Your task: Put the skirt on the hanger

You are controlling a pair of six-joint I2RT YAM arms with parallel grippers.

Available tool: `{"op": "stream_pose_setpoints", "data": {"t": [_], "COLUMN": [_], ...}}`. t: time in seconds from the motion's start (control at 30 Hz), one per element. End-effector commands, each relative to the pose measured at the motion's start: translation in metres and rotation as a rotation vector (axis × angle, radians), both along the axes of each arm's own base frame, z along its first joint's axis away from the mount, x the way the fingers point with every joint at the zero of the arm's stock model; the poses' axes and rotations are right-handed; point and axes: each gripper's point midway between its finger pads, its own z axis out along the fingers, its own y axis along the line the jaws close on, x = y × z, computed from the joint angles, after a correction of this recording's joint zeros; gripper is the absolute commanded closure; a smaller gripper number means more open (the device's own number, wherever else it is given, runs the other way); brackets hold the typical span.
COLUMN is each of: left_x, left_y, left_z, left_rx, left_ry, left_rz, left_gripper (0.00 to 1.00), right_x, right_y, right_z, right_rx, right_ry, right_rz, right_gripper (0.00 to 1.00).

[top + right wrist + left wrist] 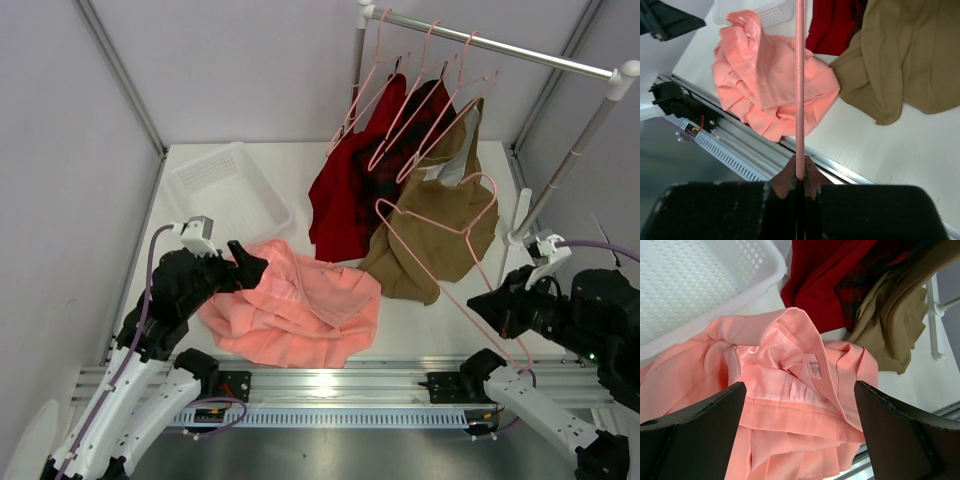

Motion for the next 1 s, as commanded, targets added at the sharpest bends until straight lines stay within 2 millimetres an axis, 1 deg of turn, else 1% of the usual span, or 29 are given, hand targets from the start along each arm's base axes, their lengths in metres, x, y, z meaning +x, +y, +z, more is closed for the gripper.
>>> {"op": "stream_pose_setpoints", "data": {"t": [0.0, 0.03, 0.07, 0.1, 0.13, 0.17, 0.2, 0.23, 0.27, 0.3, 0.33, 0.37, 0.4, 0.43, 0.47, 0.5, 0.57, 0.6, 0.7, 0.73, 0.77, 0.8, 0.83, 0.87, 0.9, 0.93, 0.97], "left_x": [0.009, 0.01, 0.011, 0.012, 0.013, 0.015, 0.015, 0.015, 0.016, 0.015, 0.016, 0.018, 0.016, 0.017, 0.017, 0.015, 0.016, 0.015, 0.018, 0.019, 0.02, 0.021, 0.021, 0.024, 0.025, 0.026, 0.027], "left_y": [0.0, 0.0, -0.001, -0.001, -0.002, -0.003, -0.004, -0.008, -0.01, -0.015, -0.017, -0.016, -0.021, -0.019, -0.021, -0.025, -0.023, -0.023, -0.021, -0.021, -0.024, -0.025, -0.026, -0.029, -0.028, -0.028, -0.028], "left_z": [-0.003, -0.005, -0.006, -0.004, -0.003, -0.005, -0.007, -0.006, -0.01, -0.012, -0.014, -0.016, -0.016, -0.016, -0.014, -0.013, -0.011, -0.011, -0.014, -0.018, -0.024, -0.027, -0.042, -0.04, -0.044, -0.053, -0.06], "left_rx": [-0.007, -0.005, -0.004, -0.006, -0.006, -0.006, -0.008, -0.016, -0.015, -0.022, -0.022, -0.024, -0.03, -0.029, -0.046, -0.056, -0.078, -0.083, -0.126, -0.156, -0.173, -0.189, -0.2, -0.219, -0.228, -0.234, -0.233], "left_ry": [0.007, 0.015, 0.013, 0.005, 0.002, 0.007, 0.013, 0.011, 0.025, 0.028, 0.033, 0.035, 0.038, 0.032, 0.033, 0.032, 0.03, 0.035, 0.037, 0.047, 0.05, 0.055, 0.089, 0.078, 0.085, 0.107, 0.117], "left_rz": [0.025, 0.026, 0.025, 0.024, 0.022, 0.022, 0.017, 0.005, -0.001, -0.014, -0.009, 0.012, 0.006, 0.032, 0.039, 0.035, 0.069, 0.082, 0.133, 0.15, 0.153, 0.159, 0.175, 0.178, 0.195, 0.218, 0.229], "left_gripper": [0.05, 0.05, 0.05, 0.06, 0.07, 0.08, 0.1, 0.11, 0.12, 0.14, 0.15, 0.16, 0.18, 0.19, 0.2, 0.23, 0.25, 0.29, 0.31, 0.32, 0.32, 0.33, 0.33, 0.33, 0.34, 0.34, 0.36], "right_x": [-0.019, -0.017, -0.017, -0.018, -0.017, -0.027, -0.031, -0.033, -0.04, -0.04, -0.037, -0.035, -0.032, -0.028, -0.026, -0.022, -0.016, -0.011, -0.001, 0.006, 0.008, 0.012, 0.016, 0.018, 0.021, 0.024, 0.032], "right_y": [-0.004, -0.001, 0.003, 0.008, 0.016, 0.032, 0.04, 0.047, 0.059, 0.063, 0.067, 0.07, 0.071, 0.073, 0.074, 0.075, 0.078, 0.08, 0.083, 0.085, 0.087, 0.089, 0.093, 0.096, 0.098, 0.099, 0.097], "right_z": [0.016, 0.029, 0.035, 0.038, 0.033, 0.039, 0.037, 0.033, 0.025, 0.02, 0.018, 0.003, -0.003, -0.005, -0.011, -0.024, -0.031, -0.041, -0.049, -0.05, -0.053, -0.056, -0.061, -0.063, -0.064, -0.071, -0.074], "right_rx": [0.053, 0.094, 0.117, 0.133, 0.14, 0.185, 0.199, 0.214, 0.246, 0.254, 0.273, 0.276, 0.28, 0.294, 0.298, 0.295, 0.302, 0.296, 0.287, 0.284, 0.286, 0.287, 0.288, 0.294, 0.293, 0.278, 0.244], "right_ry": [-0.06, -0.119, -0.145, -0.161, -0.153, -0.164, -0.157, -0.149, -0.135, -0.132, -0.135, -0.108, -0.095, -0.096, -0.085, -0.057, -0.049, -0.027, -0.011, -0.007, 0.004, 0.014, 0.031, 0.038, 0.031, 0.047, 0.031], "right_rz": [0.041, 0.048, 0.066, 0.096, 0.136, 0.246, 0.3, 0.339, 0.43, 0.45, 0.455, 0.458, 0.448, 0.434, 0.431, 0.42, 0.414, 0.4, 0.394, 0.383, 0.381, 0.379, 0.385, 0.391, 0.393, 0.39, 0.36], "right_gripper": [1.0, 1.0, 1.0, 1.0, 1.0, 1.0, 1.0, 1.0, 1.0, 1.0, 1.0, 1.0, 1.0, 1.0, 1.0, 1.0, 1.0, 1.0, 1.0, 1.0, 1.0, 1.0, 1.0, 1.0, 1.0, 1.0, 1.0]}}
